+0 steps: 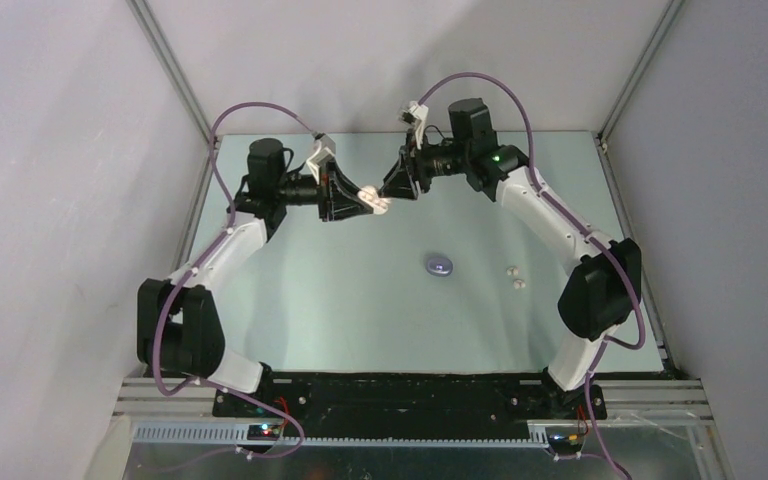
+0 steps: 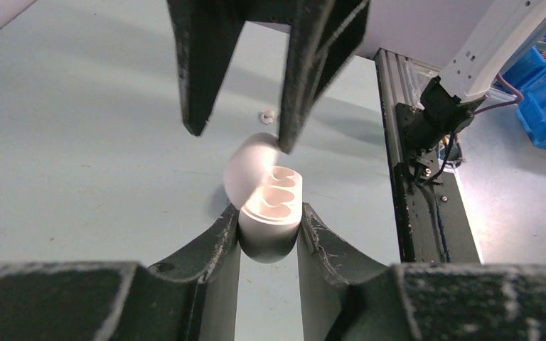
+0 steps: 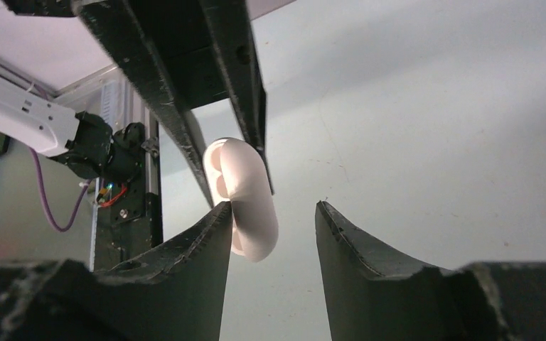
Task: Insert the wireless bluetooth earbuds into the charging case
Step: Open the charging case, then pick up the earbud from the center of the board.
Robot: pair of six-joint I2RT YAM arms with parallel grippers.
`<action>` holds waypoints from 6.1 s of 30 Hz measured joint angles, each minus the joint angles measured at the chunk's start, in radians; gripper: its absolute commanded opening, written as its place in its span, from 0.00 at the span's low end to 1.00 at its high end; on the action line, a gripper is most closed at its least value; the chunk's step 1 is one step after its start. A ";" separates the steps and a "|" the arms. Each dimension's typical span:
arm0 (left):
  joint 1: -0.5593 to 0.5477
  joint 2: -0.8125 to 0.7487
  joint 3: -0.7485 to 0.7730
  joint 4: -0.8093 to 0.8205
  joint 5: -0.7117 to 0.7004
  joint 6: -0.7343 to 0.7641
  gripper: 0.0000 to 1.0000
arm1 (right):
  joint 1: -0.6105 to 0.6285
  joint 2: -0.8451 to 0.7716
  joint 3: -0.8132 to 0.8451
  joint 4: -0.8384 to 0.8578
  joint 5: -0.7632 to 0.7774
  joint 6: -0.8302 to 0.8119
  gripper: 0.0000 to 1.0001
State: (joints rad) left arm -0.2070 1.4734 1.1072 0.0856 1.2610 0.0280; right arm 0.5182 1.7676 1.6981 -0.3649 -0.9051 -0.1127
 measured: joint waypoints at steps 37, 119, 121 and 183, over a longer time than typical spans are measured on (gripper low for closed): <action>0.000 0.095 -0.013 0.510 0.034 -0.422 0.00 | -0.148 -0.142 -0.086 -0.048 0.246 -0.041 0.48; 0.042 -0.150 -0.119 -0.081 -0.231 -0.018 0.00 | -0.365 -0.085 -0.587 -0.414 0.745 -0.825 0.43; 0.042 -0.154 -0.128 -0.083 -0.233 -0.017 0.00 | -0.365 -0.085 -0.588 -0.404 0.749 -0.826 0.43; 0.044 -0.165 -0.146 -0.133 -0.256 0.018 0.00 | -0.374 -0.171 -0.743 -0.443 0.651 -0.902 0.30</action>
State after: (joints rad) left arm -0.1631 1.3083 0.9611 -0.0475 1.0046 0.0456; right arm 0.1440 1.5970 0.9546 -0.8078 -0.2539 -1.0145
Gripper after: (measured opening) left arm 0.332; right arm 0.328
